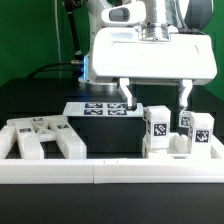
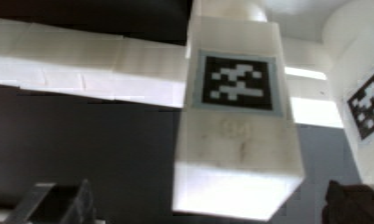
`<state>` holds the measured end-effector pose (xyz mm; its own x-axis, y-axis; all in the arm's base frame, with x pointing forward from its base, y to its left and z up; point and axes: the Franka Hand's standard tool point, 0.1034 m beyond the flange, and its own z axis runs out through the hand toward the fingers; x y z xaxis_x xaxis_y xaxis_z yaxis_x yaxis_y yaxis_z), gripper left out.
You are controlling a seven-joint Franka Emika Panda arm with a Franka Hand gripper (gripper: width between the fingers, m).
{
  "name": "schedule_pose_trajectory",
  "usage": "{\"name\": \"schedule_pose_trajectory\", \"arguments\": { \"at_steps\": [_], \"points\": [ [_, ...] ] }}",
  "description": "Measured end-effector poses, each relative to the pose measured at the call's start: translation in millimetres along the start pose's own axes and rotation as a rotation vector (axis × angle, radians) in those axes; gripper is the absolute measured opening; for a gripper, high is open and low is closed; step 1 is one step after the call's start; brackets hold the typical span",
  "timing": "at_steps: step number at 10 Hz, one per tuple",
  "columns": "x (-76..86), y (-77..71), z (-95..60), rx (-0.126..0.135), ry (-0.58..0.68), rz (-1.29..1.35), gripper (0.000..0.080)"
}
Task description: Assemble chair
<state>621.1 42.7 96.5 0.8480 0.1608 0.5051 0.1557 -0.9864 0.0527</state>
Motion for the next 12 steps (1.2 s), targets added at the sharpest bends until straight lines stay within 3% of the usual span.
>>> {"name": "schedule_pose_trajectory", "arguments": {
  "at_steps": [2,3,4,5,8,12],
  "points": [
    [-4.4,3.2,4.5,0.006,-0.034,0.003,0.0648],
    [-6.6,-4.0,6.8,0.044,-0.138,0.008,0.0648],
    [0.2,-3.8,6.6,0.055,-0.165,0.009,0.0648],
    [-7.1,-6.6,8.1,0.081,-0.247,0.01,0.0648],
    [-8.0,-8.4,4.9,0.147,-0.454,0.017,0.0648],
    [-6.6,-1.9,6.5,0.146,-0.453,0.021,0.0648]
  ]
}}
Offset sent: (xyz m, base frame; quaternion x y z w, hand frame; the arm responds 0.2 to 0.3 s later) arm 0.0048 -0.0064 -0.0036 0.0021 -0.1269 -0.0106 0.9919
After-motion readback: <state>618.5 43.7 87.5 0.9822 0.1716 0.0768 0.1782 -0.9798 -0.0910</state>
